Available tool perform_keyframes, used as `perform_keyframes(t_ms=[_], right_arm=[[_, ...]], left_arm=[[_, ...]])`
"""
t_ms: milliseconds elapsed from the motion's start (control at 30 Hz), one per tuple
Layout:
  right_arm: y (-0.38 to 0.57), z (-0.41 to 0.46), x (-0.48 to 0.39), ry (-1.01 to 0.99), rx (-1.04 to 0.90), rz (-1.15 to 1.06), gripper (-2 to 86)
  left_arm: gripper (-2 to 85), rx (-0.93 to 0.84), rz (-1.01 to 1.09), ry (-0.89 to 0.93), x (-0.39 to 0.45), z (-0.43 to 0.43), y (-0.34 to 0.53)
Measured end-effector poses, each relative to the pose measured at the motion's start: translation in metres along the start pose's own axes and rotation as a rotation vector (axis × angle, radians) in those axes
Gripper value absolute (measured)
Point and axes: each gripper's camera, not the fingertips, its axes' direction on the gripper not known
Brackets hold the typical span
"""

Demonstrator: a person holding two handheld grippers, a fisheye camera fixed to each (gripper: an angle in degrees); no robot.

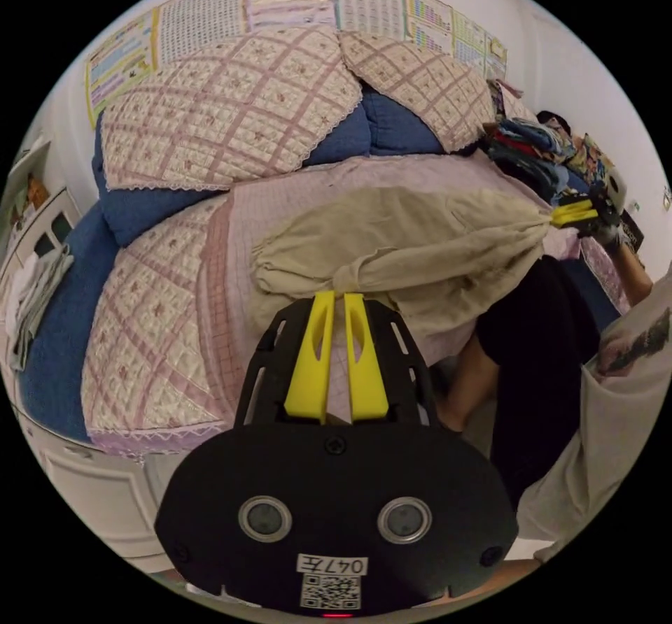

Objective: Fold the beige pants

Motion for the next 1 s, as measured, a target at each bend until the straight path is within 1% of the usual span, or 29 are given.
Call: perform_keyframes(t_ms=[67,133,200,300,367,433,467,533,567,600,667,733,900,1000], right_arm=[[-0.001,-0.005,-0.005,-0.014,0.016,0.004,-0.3],[-0.001,0.007,-0.016,-0.064,-0.034,0.000,-0.3],[-0.001,0.019,-0.026,-0.081,-0.082,-0.012,-0.3],[-0.008,0.013,-0.031,-0.064,-0.048,0.030,0.1],[-0.016,0.002,-0.029,-0.086,-0.006,0.047,0.6],[-0.029,-0.009,-0.031,-0.127,0.014,0.032,1.6],[-0.032,-0.010,-0.032,-0.129,0.015,0.023,1.8],[-0.045,-0.013,-0.037,-0.096,0.042,0.014,2.7],[-0.049,-0.012,-0.039,-0.093,0.048,0.011,3.0],[-0.057,-0.007,-0.042,-0.098,0.051,0.007,3.3],[-0.070,0.007,-0.048,-0.133,0.055,0.014,4.0],[-0.090,0.032,-0.059,-0.216,0.051,0.010,5.0],[-0.139,0.070,-0.088,-0.251,0.025,-0.030,5.1],[-0.169,0.095,-0.098,-0.293,-0.003,-0.047,4.5]], left_arm=[[-0.2,-0.037,0.042,-0.064,-0.008,-0.032,-0.018],[-0.5,-0.079,0.025,-0.100,-0.019,-0.044,-0.026],[-0.6,-0.118,0.013,-0.091,-0.030,-0.054,-0.031],[-0.1,-0.029,-0.100,0.022,-0.058,-0.092,-0.045],[1.3,0.057,-0.225,0.140,-0.090,-0.124,-0.066],[3.0,0.057,-0.246,0.140,-0.107,-0.138,-0.094],[3.9,0.044,-0.220,0.085,-0.114,-0.146,-0.117],[4.6,-0.010,-0.218,0.006,-0.129,-0.150,-0.154],[4.8,-0.048,-0.250,-0.004,-0.144,-0.148,-0.178],[4.9,-0.063,-0.274,0.005,-0.152,-0.146,-0.189],[5.2,-0.096,-0.397,0.078,-0.183,-0.137,-0.228],[6.0,-0.066,-0.470,0.120,-0.199,-0.134,-0.249],[7.3,-0.036,-0.636,0.053,-0.231,-0.136,-0.285],[6.7,0.025,-0.715,0.090,-0.248,-0.143,-0.304]])
